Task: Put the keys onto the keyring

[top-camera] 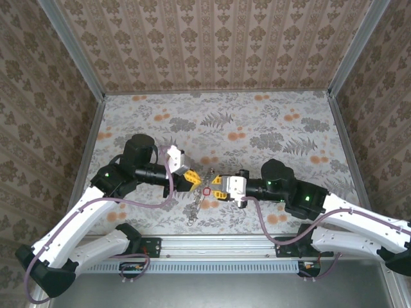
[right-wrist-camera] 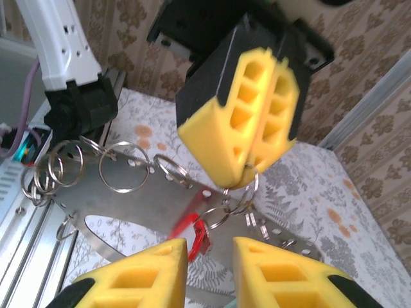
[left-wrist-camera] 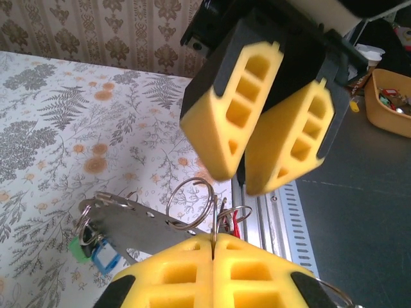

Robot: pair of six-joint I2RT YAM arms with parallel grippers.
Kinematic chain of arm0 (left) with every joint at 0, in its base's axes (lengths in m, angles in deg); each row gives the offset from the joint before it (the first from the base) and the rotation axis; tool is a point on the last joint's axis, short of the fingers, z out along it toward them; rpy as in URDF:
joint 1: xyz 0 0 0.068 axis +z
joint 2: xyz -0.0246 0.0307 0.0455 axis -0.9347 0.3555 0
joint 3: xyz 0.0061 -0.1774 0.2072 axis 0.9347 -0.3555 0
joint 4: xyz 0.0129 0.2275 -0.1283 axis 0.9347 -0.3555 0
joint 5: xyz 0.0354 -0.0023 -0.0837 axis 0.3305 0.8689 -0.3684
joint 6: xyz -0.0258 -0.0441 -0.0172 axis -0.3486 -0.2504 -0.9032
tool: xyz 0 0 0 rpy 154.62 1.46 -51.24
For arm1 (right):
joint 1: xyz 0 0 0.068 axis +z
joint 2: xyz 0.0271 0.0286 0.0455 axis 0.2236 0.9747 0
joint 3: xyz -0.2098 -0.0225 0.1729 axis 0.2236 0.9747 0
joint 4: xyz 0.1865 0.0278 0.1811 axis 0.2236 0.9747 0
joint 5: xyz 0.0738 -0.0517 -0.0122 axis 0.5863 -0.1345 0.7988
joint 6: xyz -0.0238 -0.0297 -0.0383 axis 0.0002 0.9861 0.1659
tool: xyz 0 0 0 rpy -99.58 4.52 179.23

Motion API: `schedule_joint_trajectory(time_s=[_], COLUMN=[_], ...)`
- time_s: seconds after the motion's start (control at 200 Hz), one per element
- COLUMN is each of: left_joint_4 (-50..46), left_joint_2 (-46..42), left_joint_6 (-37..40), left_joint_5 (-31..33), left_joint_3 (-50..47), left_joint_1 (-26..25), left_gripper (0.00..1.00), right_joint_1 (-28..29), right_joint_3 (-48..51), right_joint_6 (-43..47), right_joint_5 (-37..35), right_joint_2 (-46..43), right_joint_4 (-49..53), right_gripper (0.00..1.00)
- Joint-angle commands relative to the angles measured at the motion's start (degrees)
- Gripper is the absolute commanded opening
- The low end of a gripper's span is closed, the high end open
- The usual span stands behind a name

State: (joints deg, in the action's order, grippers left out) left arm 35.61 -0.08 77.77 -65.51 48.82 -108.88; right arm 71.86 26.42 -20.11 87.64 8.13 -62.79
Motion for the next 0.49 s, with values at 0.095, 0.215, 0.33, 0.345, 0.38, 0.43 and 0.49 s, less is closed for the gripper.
schedule_joint_trajectory(time_s=[0.095, 0.215, 0.33, 0.345, 0.38, 0.43, 0.49], left_joint_4=[5.59, 6.75, 7.42, 7.37, 7.29, 7.25, 7.2], left_joint_2=[-3.69, -5.13, -6.62, -6.84, -7.32, -7.98, -8.71], left_joint_6=[-2.19, -2.52, -2.6, -2.54, -2.56, -2.55, -2.51], left_joint_5=[0.16, 0.85, 2.15, 2.34, 2.89, 3.61, 4.15], left_joint_3=[-1.4, -2.27, -2.72, -2.79, -2.83, -3.06, -3.3], left_joint_1=[-0.1, -0.8, -1.92, -2.03, -2.51, -2.9, -3.18], left_gripper=[0.0, 0.0, 0.0, 0.0, 0.0, 0.0, 0.0], right_joint_1=[-1.71, -2.95, -3.04, -3.04, -3.03, -3.0, -2.99], right_joint_3=[-1.62, -4.47, -6.95, -7.16, -7.61, -8.13, -8.57], right_joint_6=[-7.7, -10.69, -12.98, -13.38, -14.03, -14.92, -15.52], right_joint_5=[-0.61, 2.74, 5.59, 5.94, 6.77, 8.49, 11.48], right_joint_2=[-1.94, 0.96, 3.88, 4.14, 4.61, 5.01, 5.34], right_joint_4=[-4.5, -4.33, -3.81, -3.91, -4.27, -4.8, -5.54], right_gripper=[0.3, 0.3, 0.3, 0.3, 0.3, 0.3, 0.3])
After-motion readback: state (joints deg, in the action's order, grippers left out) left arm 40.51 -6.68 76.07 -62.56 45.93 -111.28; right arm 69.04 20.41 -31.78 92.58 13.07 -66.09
